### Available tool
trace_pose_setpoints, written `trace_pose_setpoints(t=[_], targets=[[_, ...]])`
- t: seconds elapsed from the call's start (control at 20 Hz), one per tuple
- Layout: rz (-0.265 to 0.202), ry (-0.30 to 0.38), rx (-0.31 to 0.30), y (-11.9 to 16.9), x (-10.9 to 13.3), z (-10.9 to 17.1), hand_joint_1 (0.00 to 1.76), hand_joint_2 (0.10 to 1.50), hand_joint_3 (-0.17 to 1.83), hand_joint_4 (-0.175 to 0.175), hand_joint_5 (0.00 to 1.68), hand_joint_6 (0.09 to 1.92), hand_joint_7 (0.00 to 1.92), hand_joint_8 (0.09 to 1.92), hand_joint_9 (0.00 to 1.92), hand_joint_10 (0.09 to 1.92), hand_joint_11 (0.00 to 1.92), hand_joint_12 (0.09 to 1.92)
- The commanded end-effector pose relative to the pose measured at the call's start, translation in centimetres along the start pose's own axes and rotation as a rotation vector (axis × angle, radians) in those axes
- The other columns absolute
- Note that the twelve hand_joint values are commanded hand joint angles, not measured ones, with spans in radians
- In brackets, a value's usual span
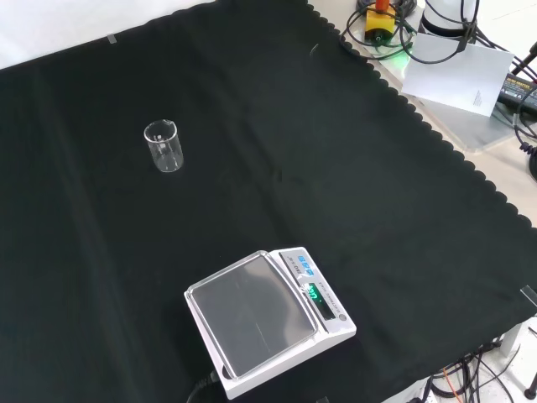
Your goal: Pick up the beaker.
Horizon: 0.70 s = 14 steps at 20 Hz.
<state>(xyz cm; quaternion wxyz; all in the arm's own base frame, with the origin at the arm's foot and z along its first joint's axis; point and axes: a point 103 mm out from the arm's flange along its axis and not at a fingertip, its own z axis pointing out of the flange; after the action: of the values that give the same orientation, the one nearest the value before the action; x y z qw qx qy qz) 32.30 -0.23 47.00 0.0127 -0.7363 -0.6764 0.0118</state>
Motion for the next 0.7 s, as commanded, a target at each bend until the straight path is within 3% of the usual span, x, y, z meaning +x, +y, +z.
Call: trace_pose_setpoints(t=[0.05, 0.7], targets=[[-0.004, 0.005, -0.014, 2.0, -0.5, 0.9, 0.68, 0.75, 0.26, -0.039, 0.2, 0.09, 0.18, 0.76, 0.21, 0.89, 0.0, 1.34], [-0.029, 0.036, 0.035, 13.3, -2.3, 8.3, 0.69, 0.75, 0.26, -0.039, 0.19, 0.09, 0.17, 0.77, 0.21, 0.89, 0.0, 1.34]])
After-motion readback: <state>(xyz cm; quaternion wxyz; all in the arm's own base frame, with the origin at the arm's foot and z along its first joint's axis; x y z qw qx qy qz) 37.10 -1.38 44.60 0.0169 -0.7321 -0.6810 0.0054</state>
